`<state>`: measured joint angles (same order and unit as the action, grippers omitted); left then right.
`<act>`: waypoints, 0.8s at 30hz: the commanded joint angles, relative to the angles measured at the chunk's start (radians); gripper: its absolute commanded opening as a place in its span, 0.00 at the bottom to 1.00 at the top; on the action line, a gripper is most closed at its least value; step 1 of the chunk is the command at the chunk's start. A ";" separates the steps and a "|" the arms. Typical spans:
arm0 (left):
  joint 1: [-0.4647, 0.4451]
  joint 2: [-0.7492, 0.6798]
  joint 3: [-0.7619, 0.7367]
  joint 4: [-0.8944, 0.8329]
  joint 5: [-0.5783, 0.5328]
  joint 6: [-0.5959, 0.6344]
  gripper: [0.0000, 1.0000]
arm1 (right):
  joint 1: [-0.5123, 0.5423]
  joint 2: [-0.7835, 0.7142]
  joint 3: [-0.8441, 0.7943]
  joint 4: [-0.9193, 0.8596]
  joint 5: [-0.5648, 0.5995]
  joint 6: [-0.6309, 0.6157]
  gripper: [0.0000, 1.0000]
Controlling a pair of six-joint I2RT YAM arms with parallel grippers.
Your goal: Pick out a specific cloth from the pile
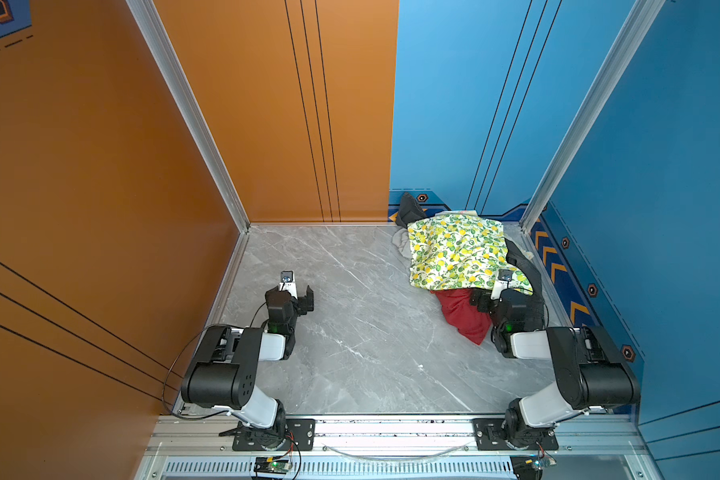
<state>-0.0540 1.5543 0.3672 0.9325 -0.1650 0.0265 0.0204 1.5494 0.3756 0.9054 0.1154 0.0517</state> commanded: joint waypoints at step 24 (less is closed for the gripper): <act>-0.025 -0.020 0.022 -0.048 -0.061 0.007 0.98 | 0.031 -0.232 0.074 -0.387 0.168 0.063 1.00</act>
<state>-0.0799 1.5539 0.3679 0.9237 -0.2249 0.0296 0.0433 1.3785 0.4000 0.6910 0.2001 0.0719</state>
